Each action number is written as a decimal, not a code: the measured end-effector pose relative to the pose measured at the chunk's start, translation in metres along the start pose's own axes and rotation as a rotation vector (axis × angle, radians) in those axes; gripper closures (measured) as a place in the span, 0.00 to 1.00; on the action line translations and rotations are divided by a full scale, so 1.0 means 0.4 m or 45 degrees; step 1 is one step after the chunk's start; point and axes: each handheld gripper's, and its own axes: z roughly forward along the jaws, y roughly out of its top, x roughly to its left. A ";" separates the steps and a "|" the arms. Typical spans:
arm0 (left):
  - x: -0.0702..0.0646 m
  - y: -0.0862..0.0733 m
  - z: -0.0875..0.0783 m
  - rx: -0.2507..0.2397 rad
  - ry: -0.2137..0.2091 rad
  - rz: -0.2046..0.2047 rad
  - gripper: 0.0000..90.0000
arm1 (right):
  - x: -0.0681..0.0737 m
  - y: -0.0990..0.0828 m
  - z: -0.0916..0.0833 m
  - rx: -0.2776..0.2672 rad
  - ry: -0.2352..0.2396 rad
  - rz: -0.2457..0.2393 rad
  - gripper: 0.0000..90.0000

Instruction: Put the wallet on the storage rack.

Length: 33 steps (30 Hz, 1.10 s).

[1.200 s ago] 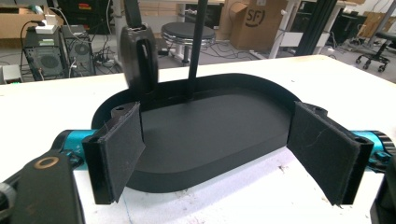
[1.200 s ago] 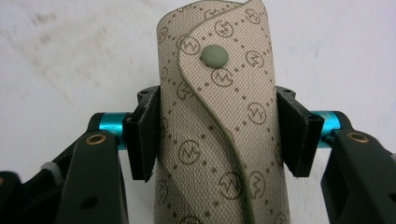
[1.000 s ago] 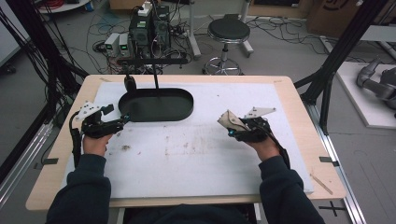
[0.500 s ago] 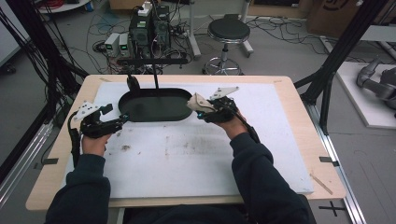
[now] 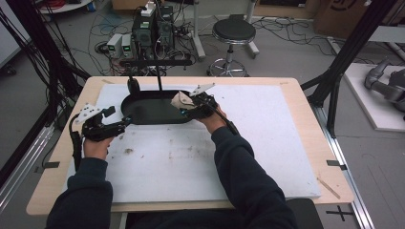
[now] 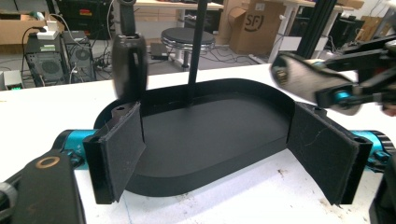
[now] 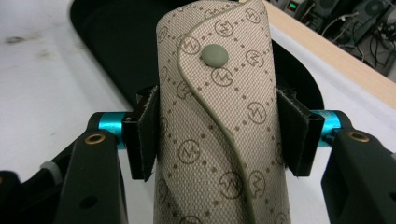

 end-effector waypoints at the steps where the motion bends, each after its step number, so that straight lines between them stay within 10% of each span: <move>1: 0.000 0.000 0.000 -0.001 0.000 -0.001 0.21 | -0.002 0.005 0.014 0.011 -0.011 -0.009 0.44; 20: 0.004 -0.002 -0.002 -0.001 -0.005 -0.007 0.21 | -0.020 0.009 0.150 0.087 -0.087 0.069 0.38; 33: 0.002 -0.004 -0.004 0.009 -0.002 0.003 0.21 | -0.060 0.002 0.021 -0.003 -0.008 0.115 0.29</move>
